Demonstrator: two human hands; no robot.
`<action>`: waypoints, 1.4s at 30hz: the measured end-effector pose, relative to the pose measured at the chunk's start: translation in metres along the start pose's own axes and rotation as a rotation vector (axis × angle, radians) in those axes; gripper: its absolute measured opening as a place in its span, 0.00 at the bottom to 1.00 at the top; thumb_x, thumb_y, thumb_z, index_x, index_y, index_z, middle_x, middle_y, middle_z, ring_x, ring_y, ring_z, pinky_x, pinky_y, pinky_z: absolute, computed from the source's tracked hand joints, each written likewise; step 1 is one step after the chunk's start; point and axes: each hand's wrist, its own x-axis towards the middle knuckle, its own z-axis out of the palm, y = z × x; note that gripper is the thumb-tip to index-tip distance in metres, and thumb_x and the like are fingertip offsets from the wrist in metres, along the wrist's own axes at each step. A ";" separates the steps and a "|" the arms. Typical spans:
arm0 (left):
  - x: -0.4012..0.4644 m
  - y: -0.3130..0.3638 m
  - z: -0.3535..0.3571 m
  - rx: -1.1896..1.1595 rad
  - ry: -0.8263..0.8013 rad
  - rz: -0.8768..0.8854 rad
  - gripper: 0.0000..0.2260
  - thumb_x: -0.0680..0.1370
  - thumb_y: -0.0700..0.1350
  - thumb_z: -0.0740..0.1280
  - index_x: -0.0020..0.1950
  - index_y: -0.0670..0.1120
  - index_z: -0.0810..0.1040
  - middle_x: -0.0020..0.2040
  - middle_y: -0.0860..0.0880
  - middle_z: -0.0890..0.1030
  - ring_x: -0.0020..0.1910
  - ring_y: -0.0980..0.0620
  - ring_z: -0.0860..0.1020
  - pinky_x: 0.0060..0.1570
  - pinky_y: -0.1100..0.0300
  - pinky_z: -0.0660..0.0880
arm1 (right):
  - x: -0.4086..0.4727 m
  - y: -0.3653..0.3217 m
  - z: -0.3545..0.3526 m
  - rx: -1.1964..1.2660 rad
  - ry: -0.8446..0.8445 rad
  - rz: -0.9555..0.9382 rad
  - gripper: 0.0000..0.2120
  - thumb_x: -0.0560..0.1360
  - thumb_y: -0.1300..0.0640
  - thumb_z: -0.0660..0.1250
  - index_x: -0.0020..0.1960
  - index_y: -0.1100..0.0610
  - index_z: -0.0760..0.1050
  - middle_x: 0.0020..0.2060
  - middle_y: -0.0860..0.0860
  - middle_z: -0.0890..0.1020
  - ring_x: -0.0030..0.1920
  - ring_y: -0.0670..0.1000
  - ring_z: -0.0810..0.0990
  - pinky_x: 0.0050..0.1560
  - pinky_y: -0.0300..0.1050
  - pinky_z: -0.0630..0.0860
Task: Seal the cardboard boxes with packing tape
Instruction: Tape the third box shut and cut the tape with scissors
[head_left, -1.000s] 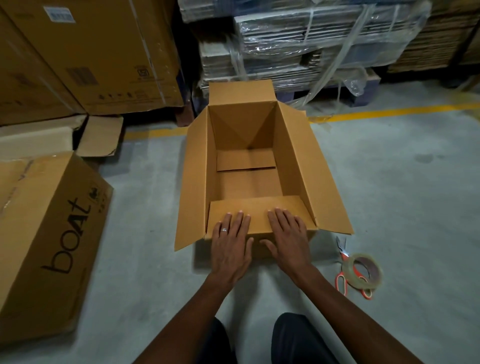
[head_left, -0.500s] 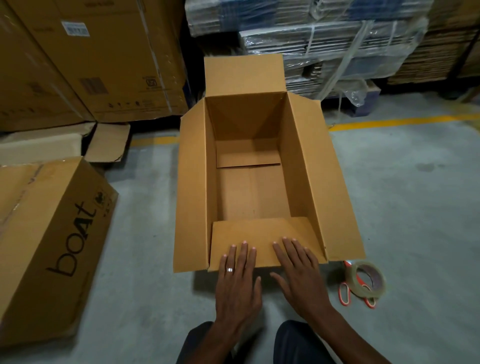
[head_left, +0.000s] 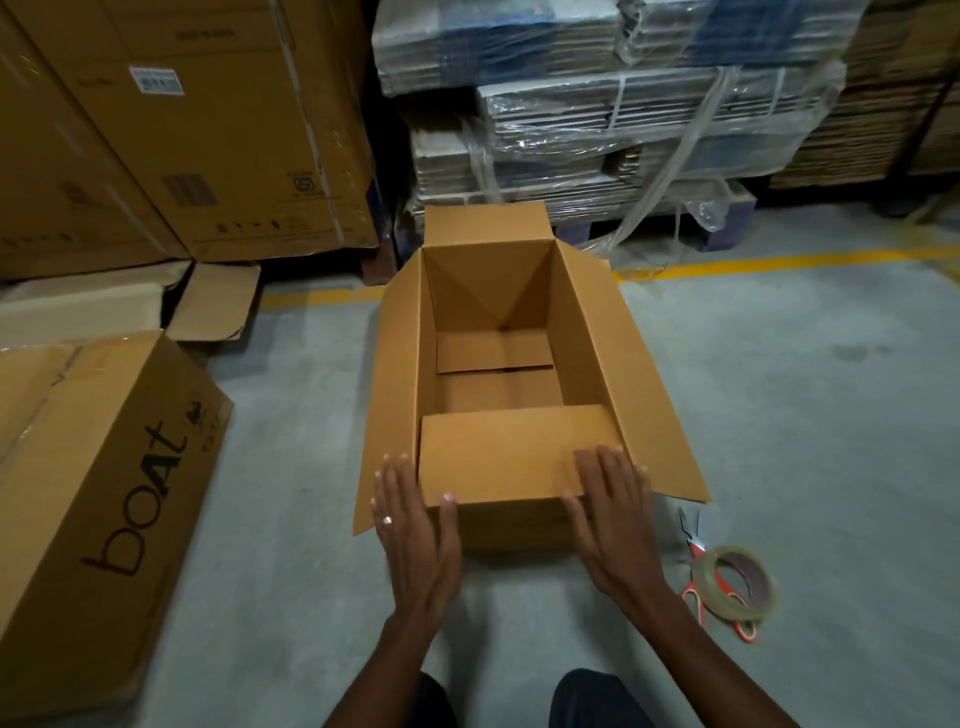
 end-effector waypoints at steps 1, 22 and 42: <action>0.010 0.001 -0.002 -0.085 -0.003 -0.101 0.35 0.81 0.65 0.51 0.85 0.51 0.47 0.85 0.51 0.46 0.83 0.52 0.44 0.80 0.46 0.44 | 0.009 0.000 -0.005 -0.016 0.075 0.075 0.31 0.83 0.36 0.47 0.81 0.49 0.58 0.82 0.54 0.57 0.82 0.55 0.48 0.80 0.60 0.45; -0.042 0.018 -0.031 -0.377 -0.124 -0.501 0.38 0.76 0.73 0.56 0.78 0.50 0.65 0.72 0.46 0.71 0.69 0.45 0.71 0.67 0.46 0.69 | -0.028 0.011 -0.035 0.430 -0.105 0.620 0.51 0.66 0.16 0.42 0.80 0.44 0.59 0.74 0.54 0.72 0.71 0.63 0.73 0.70 0.68 0.69; 0.321 0.047 0.050 0.006 -0.328 0.008 0.29 0.86 0.56 0.55 0.84 0.46 0.52 0.83 0.44 0.57 0.81 0.43 0.57 0.79 0.46 0.57 | 0.267 0.034 0.010 -0.018 -0.117 0.184 0.39 0.82 0.34 0.53 0.82 0.58 0.48 0.82 0.58 0.53 0.81 0.60 0.54 0.78 0.63 0.59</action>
